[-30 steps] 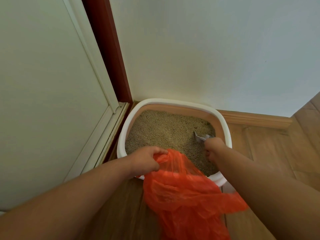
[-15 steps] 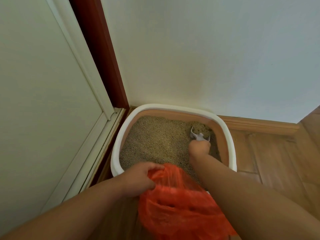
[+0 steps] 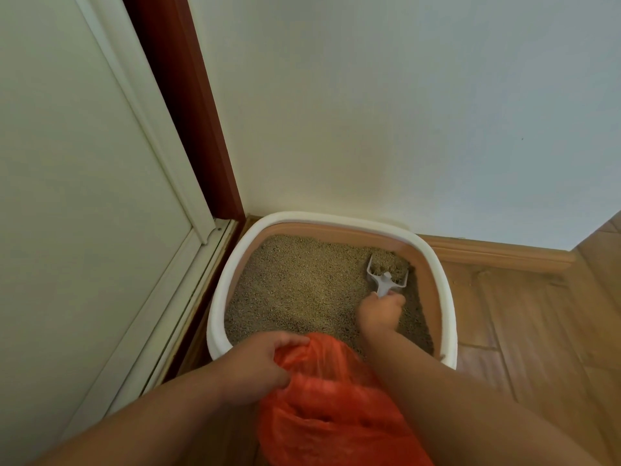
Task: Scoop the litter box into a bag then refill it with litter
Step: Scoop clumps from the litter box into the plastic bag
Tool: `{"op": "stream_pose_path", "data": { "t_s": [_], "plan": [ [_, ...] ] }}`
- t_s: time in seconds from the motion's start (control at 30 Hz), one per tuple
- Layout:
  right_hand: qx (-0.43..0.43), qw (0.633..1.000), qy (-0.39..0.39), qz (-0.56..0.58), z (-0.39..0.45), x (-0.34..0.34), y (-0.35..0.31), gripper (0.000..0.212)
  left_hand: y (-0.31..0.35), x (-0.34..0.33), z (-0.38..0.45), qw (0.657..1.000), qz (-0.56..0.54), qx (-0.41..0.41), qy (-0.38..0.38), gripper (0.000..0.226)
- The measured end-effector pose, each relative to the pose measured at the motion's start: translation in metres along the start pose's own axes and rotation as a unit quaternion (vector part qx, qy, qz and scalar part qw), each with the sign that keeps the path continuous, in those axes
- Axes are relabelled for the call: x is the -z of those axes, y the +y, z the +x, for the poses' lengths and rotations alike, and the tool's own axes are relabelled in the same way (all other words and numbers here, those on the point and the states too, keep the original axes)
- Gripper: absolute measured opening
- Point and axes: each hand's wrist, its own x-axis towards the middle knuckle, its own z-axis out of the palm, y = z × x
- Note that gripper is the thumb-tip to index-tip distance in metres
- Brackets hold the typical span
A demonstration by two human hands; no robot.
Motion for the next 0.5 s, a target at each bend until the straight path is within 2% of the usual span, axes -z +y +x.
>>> {"op": "stream_pose_path", "data": {
  "t_s": [0.13,0.27,0.5],
  "plan": [
    [0.008,1.000,0.001,0.022,-0.004,0.006,0.004,0.036,0.002,0.001,-0.001,1.000,0.018,-0.002,-0.001,0.070],
    [-0.019,0.998,-0.015,0.056,-0.008,0.012,-0.003,0.041,0.005,0.001,-0.003,1.000,0.026,-0.001,0.002,0.071],
    [-0.015,0.998,-0.037,0.051,-0.017,0.029,0.018,0.038,0.010,0.000,-0.008,1.000,0.031,-0.001,-0.001,0.071]
  ]
}}
